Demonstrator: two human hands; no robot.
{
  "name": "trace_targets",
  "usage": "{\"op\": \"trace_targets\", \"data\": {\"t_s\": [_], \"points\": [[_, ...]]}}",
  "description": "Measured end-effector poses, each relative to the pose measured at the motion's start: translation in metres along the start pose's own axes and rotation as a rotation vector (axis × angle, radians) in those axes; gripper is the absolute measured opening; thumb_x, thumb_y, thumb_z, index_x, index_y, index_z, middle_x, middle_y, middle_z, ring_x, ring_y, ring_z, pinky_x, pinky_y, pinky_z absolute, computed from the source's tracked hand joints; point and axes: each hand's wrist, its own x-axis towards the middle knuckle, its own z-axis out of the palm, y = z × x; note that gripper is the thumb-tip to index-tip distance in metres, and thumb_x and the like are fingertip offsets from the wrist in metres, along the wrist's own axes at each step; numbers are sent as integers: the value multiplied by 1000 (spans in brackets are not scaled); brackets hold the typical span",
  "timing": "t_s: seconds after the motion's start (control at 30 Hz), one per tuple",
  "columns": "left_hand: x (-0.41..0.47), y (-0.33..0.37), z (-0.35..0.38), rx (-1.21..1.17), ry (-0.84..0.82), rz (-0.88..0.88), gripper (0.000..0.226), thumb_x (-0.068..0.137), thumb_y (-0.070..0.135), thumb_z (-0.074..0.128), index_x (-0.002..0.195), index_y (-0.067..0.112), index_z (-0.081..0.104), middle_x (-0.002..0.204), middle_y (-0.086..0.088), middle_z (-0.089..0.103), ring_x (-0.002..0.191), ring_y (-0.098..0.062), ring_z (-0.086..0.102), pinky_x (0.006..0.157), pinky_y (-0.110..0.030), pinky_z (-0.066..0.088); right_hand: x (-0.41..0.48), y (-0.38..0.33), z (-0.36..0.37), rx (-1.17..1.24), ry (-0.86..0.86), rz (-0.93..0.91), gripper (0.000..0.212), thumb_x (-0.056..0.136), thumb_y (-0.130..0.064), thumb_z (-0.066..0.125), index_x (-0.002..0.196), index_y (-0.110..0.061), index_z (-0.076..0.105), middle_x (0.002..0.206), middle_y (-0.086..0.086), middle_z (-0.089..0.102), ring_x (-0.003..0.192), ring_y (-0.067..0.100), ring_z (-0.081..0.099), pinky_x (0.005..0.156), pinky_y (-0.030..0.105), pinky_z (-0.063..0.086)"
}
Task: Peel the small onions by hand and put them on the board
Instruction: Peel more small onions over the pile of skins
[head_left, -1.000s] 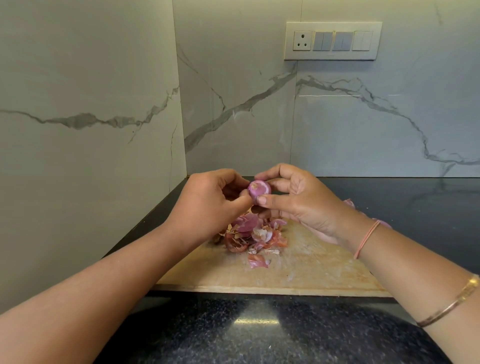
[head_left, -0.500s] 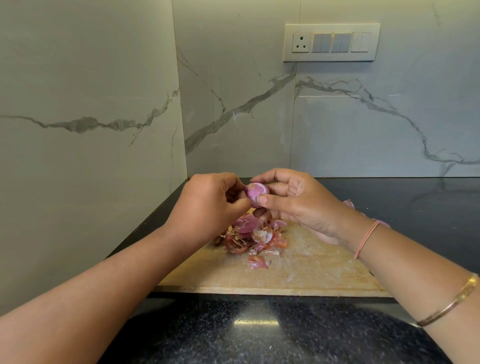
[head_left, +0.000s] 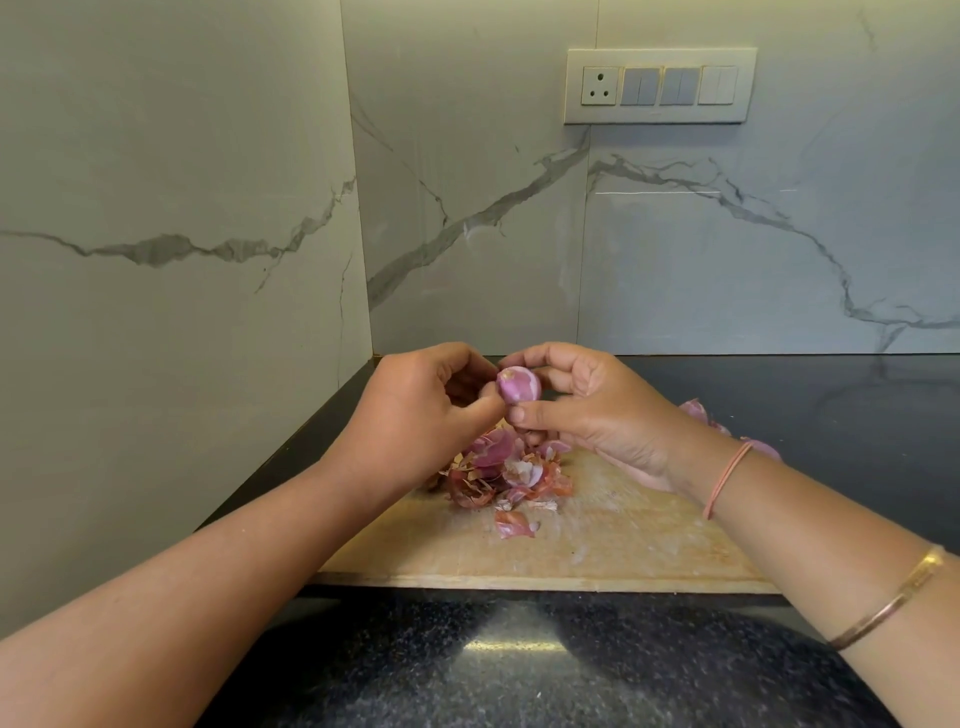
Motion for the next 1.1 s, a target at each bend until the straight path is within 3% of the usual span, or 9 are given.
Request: {"op": "trace_targets", "data": {"t_s": [0.17,0.33,0.43,0.53,0.63,0.77,0.9,1.0,1.1], "points": [[1,0,0,65,38,15,10,81,25,66,74,18,67,62,7,65,56,-7,58,47,-17,44,1,0,5,-94,29,-74,34,79,5,69,102,-19,62,104,4,70,80,14,65,71,29,57],[1,1,-1,42,42,-6,13,80,25,68,69,18,66,57,6,62,49,-6,53,42,-16,40,0,0,5,-113,11,-67,33,82,4,67,102,-21,62,109,5,69,83,15,64,76,31,56],[1,2,-2,8,31,-37,12,82,20,68,69,20,66,58,6,62,49,-11,57,42,-23,48,-1,-2,3,-119,-13,-51,33,84,3,65,105,-22,61,108,3,68,78,8,63,69,24,54],[1,2,-4,-20,23,-37,14,82,17,68,68,20,66,57,8,61,46,-5,55,39,-17,43,-2,-5,-1,-122,-72,-20,33,87,2,61,109,-22,60,101,-3,67,69,0,62,64,17,50],[2,2,-4,-49,18,-45,14,82,17,69,68,15,67,58,5,62,47,-1,50,42,-10,36,-3,-6,-6,-102,-96,-18,36,89,3,58,109,-27,62,110,-2,65,86,6,63,79,24,53],[2,1,-3,-23,19,-40,13,82,18,68,70,14,67,57,7,62,46,-2,52,43,-15,43,-1,-2,-5,-86,-46,1,35,89,-5,62,115,-28,61,120,4,63,101,23,62,96,38,51],[1,3,-4,51,-12,30,13,83,17,66,70,19,64,59,8,63,50,-7,59,45,-20,48,2,3,0,-184,51,-35,34,81,-27,71,114,-25,65,110,-1,68,91,14,67,86,32,53],[1,3,-4,36,-22,10,15,83,16,66,69,22,63,58,9,62,50,-7,59,42,-18,46,3,3,4,-217,91,-71,19,85,-21,68,104,-26,66,98,2,72,75,17,67,76,31,56],[3,1,-3,-39,11,-59,17,81,14,66,67,24,63,61,7,64,53,-6,58,47,-15,46,2,0,4,-243,77,-89,18,90,-14,63,104,-25,64,98,3,71,70,15,64,71,26,56]]}}
